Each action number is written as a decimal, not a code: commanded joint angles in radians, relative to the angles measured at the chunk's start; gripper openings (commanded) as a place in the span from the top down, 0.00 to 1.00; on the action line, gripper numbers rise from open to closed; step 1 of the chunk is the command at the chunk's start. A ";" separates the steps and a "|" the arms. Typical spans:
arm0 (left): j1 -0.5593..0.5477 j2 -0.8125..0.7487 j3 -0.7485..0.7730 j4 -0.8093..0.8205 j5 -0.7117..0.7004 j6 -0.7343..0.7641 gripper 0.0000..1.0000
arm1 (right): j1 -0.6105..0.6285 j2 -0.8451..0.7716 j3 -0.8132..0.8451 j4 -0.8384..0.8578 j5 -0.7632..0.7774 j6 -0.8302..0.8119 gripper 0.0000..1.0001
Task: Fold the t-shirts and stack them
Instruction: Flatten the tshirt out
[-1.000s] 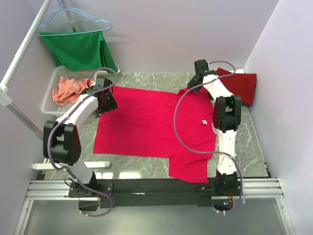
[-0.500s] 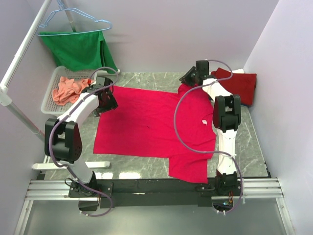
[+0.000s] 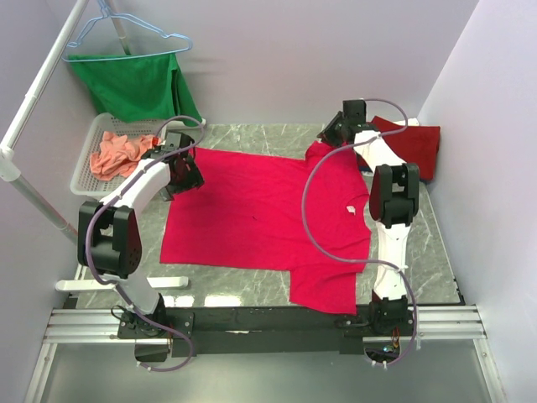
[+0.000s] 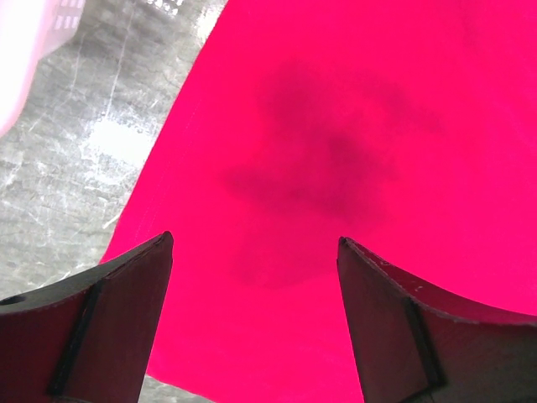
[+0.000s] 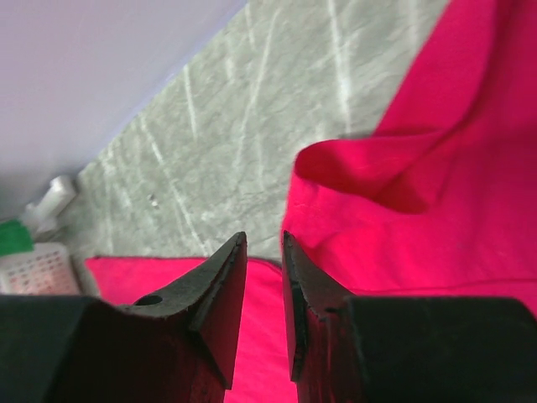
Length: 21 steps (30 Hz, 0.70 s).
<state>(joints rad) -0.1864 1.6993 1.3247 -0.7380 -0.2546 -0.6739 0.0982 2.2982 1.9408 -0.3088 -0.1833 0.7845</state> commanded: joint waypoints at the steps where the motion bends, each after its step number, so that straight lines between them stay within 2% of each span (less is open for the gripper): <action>1: 0.004 0.014 0.019 0.029 0.023 -0.006 0.16 | -0.005 0.009 0.122 -0.166 0.073 -0.054 0.68; 7: 0.004 0.026 0.031 0.029 0.032 -0.004 0.16 | -0.005 0.081 0.175 -0.153 0.033 -0.025 0.67; 12: 0.004 0.022 0.031 0.028 0.035 -0.001 0.16 | -0.005 0.158 0.291 -0.206 0.030 -0.016 0.66; 21: 0.004 0.025 0.045 0.028 0.040 0.004 0.16 | -0.006 0.202 0.316 -0.220 0.008 -0.013 0.58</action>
<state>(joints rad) -0.1864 1.7313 1.3247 -0.7216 -0.2264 -0.6739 0.0975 2.5008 2.1967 -0.5182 -0.1547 0.7685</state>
